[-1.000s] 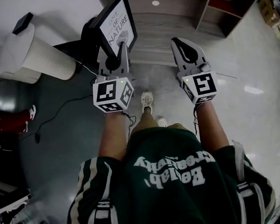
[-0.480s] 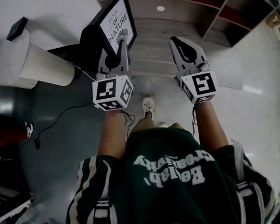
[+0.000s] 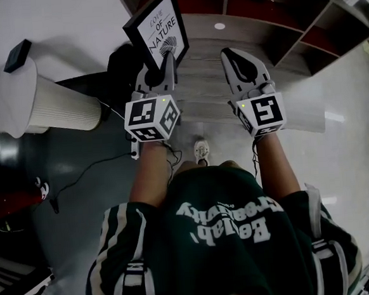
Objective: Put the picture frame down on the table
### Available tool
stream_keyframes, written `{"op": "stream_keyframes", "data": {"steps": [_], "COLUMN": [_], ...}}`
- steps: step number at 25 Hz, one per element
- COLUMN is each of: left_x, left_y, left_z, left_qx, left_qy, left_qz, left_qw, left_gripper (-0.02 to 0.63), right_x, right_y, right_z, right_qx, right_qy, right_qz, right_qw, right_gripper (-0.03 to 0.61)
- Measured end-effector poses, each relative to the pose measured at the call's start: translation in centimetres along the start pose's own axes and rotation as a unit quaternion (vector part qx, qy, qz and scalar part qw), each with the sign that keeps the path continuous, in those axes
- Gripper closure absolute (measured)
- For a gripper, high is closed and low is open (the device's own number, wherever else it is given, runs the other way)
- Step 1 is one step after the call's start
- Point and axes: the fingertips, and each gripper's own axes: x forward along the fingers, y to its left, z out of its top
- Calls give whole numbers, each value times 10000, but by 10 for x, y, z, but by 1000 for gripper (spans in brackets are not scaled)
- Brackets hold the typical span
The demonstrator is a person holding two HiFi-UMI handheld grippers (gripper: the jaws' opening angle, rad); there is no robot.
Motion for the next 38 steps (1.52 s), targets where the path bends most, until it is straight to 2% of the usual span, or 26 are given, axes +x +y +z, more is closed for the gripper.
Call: {"op": "stream_keyframes", "data": {"steps": [4,9,14,19,25,31,38], "left_x": [22,64,85,103,128,159,187], "left_y": [13,44,57,64,61,69,68], "left_z": [4,9,7,5,3,-10,-24], "left_qx": [-243,-876,-1542,-2244,-2637,-2914,-3760], "left_qy": [59,188,140,87,82,174,249], "left_qz": [-145,-265,-353,-401,-393,14,7], "left_qw": [9996,9956,9873,9736,9638,9564,9263], "left_gripper": [588,588,588,588,588,588,586], "right_x": [18,61,77,95,119,138,150], "right_y": [-4,-20,-27,-33,-46,-73,-94], "right_z": [2,6,4,1,1,-3,-8], "right_qx": [-62,-118,-189,-167,-204,-195,-162], "right_qy": [7,91,121,240,115,123,188], "right_qz": [-145,-241,-240,-165,128,354,556], "right_qw": [9999,9996,9995,9994,9996,9991,9981], "right_gripper": [541,541,541,541,541,541,541]}}
